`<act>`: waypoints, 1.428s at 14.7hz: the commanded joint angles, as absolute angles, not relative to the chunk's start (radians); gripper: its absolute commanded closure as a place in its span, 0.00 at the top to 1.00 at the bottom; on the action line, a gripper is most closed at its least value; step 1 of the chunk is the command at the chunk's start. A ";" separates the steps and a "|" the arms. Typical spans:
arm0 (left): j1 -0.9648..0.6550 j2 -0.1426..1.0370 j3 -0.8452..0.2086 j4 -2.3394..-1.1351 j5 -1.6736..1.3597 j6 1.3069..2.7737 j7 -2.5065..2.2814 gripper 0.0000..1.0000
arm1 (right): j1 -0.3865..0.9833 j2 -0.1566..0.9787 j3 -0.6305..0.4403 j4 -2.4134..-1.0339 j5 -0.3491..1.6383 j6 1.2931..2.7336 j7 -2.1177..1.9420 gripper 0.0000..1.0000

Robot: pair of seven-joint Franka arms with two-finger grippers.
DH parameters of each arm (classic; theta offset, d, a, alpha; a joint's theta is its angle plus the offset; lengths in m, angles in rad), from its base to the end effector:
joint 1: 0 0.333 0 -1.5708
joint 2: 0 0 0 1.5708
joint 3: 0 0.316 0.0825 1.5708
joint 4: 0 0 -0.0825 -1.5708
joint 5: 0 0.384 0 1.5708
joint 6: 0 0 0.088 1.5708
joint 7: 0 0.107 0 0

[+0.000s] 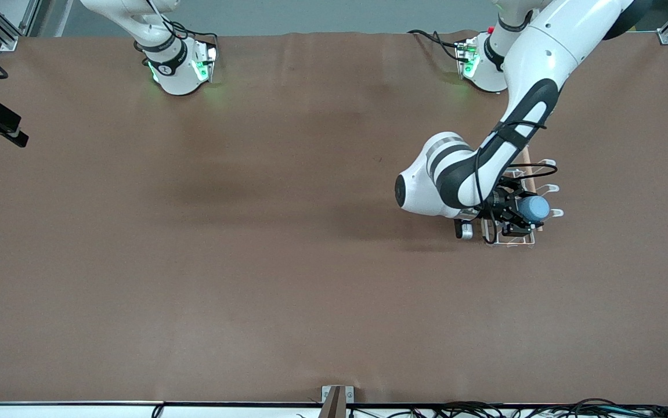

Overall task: Hang cup on cup holder
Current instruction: 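Open the left gripper and release the cup on the holder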

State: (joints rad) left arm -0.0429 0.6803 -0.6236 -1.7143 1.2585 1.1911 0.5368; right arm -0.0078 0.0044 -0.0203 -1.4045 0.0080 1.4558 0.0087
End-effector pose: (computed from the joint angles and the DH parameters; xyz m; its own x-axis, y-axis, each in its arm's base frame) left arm 0.5566 -0.2200 0.2569 0.0636 -0.2970 -0.9528 -0.9971 0.0200 -0.0728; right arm 0.5423 -0.0143 0.6892 0.9983 -0.0358 0.0468 -0.0355 -0.9993 -0.0082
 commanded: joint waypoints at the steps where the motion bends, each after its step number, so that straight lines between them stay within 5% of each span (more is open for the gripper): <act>1: -0.064 0.673 -0.627 -1.701 1.276 1.167 0.529 1.00 | -0.014 -0.006 -0.018 -1.416 0.023 1.448 -0.003 1.00; 8: -0.061 0.611 -0.705 -1.568 1.048 1.166 0.284 1.00 | -0.012 -0.006 -0.017 -1.416 0.023 1.442 -0.003 1.00; 15: -0.046 0.598 -0.793 -1.226 0.793 1.173 -0.093 1.00 | -0.012 -0.006 -0.017 -1.416 0.023 1.434 -0.003 1.00; 21: -0.021 0.496 -0.787 -1.193 0.796 1.239 -0.229 1.00 | -0.011 -0.006 -0.017 -1.416 0.023 1.433 -0.003 1.00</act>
State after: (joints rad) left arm -0.0309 0.5437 -0.7843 -1.1859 0.8150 1.2116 -0.2049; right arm -0.0071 0.0044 -0.0200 -1.4056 0.0103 1.4360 0.0074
